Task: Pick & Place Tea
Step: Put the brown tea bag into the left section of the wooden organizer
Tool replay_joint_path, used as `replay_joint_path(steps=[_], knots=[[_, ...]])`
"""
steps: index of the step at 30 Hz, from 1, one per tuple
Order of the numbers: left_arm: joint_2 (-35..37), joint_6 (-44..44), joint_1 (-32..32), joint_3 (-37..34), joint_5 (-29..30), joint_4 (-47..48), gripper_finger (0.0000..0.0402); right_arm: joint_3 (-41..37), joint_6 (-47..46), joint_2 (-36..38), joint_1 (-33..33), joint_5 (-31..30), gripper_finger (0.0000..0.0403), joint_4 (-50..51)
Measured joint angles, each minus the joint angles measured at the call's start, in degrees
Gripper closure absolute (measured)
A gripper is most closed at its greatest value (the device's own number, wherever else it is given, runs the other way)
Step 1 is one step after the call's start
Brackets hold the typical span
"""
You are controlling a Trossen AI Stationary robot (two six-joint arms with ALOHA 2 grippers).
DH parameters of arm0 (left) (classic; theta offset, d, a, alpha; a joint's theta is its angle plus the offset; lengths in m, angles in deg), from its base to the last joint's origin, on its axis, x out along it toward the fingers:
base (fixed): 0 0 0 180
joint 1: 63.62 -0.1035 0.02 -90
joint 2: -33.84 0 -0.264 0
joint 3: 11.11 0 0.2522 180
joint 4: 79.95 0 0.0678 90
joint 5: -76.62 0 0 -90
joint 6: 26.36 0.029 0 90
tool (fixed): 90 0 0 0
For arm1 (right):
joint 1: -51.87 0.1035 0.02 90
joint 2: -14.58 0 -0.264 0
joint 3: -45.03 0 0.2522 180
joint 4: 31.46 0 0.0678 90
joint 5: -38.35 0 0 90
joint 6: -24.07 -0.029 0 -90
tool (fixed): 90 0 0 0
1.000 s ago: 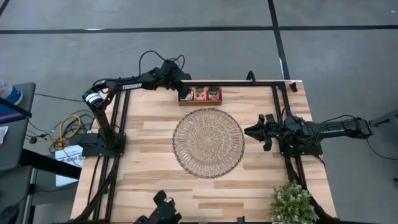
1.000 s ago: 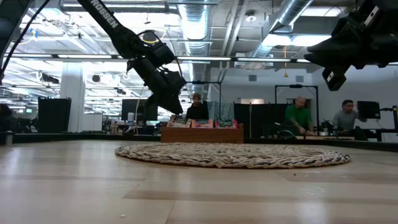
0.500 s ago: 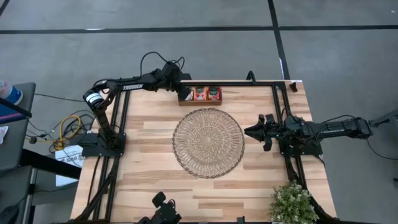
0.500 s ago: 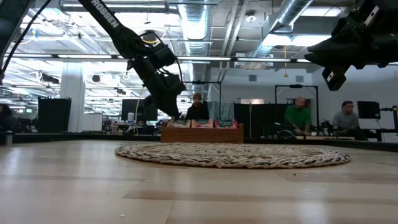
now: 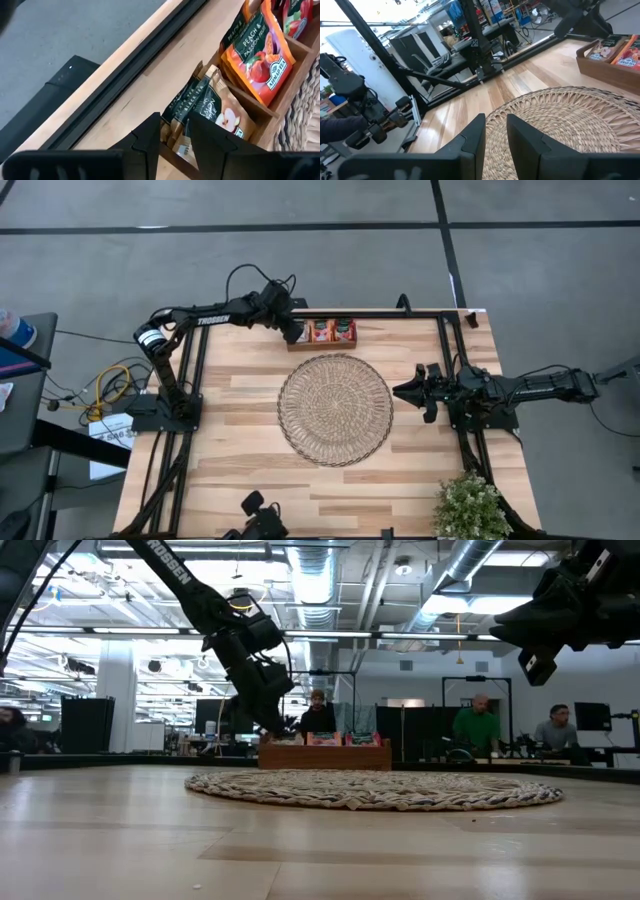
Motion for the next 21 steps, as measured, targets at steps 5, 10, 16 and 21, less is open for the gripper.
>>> replay_joint_path(steps=[5, 10, 16, 21], knots=[[0.2, 0.0, 0.2, 1.3, 0.0, -0.1, 0.0305, 0.0, 0.0, 0.0, 0.0, 0.0, 0.0333, 0.0], [0.2, 0.2, 0.2, 3.6, 0.0, 1.3, 0.0305, 0.0, 0.0, 0.0, 0.0, 0.0, 0.0333, 0.0], [0.2, 0.3, 0.4, 4.9, 0.2, 2.7, 0.0305, 0.0, 0.0, 0.0, 0.0, 0.0, 0.0333, 0.0], [0.2, 0.4, 0.4, 4.9, 0.2, 3.3, 0.0305, 0.0, 0.0, 0.0, 0.0, 0.0, 0.0333, 0.0]])
